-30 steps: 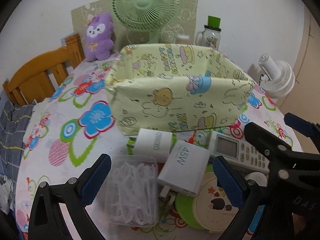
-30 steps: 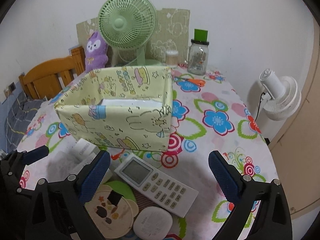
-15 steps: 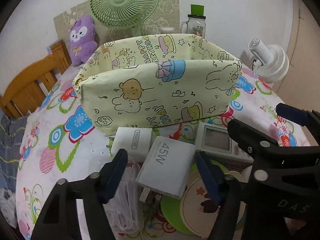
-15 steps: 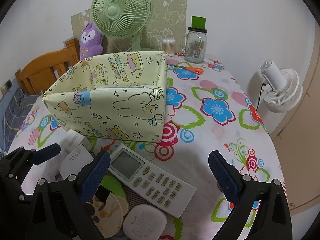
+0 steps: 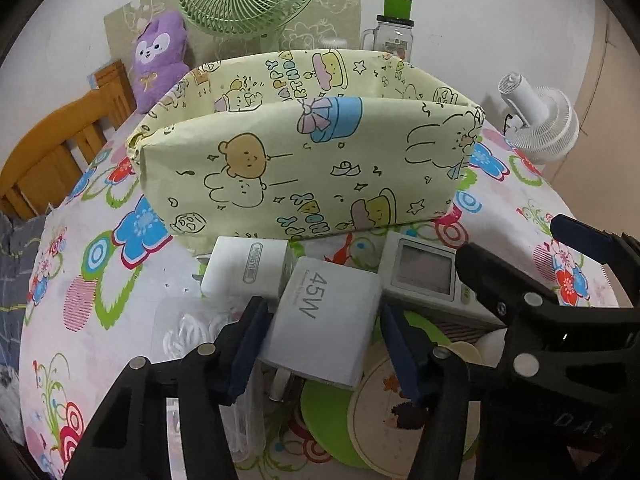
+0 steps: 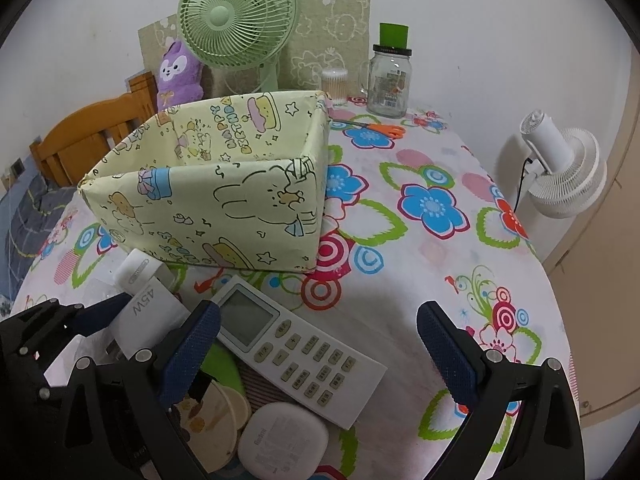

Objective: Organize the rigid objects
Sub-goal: 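Lower the left tool onto the white square charger and close on it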

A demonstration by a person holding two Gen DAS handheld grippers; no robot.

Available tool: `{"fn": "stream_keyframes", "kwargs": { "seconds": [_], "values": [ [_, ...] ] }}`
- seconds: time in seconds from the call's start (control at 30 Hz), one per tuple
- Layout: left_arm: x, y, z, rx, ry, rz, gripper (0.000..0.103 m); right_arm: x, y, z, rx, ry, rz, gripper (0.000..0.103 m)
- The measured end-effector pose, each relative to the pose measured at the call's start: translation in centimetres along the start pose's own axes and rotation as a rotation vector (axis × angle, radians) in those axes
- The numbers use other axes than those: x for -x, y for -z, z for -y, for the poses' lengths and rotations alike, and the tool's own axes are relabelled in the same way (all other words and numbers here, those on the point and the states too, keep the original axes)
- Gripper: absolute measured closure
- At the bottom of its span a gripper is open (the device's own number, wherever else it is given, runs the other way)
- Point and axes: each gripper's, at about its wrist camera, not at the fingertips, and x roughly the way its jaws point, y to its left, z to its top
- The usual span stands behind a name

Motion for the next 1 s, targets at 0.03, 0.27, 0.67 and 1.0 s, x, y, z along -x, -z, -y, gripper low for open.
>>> {"fn": "stream_keyframes", "kwargs": {
  "seconds": [0.03,0.27,0.67,1.0],
  "values": [
    [-0.1,0.0,0.1,-0.005,-0.007,0.003,0.043,-0.2,0.0,0.0,0.001,-0.002,-0.004,0.003],
    [-0.3,0.0,0.3,-0.025,-0.009,0.010,0.044,-1.6,0.0,0.1,-0.002,-0.042,-0.051,0.003],
    [0.5,0.5,0.0,-0.013,0.001,0.034,0.051,-1.0,0.6,0.3,-0.023,-0.024,-0.058,0.003],
    [3.0,2.3,0.6,-0.036,-0.011,0.086,0.053,1.7,2.1,0.1,-0.022,-0.009,-0.025,0.003]
  ]
}}
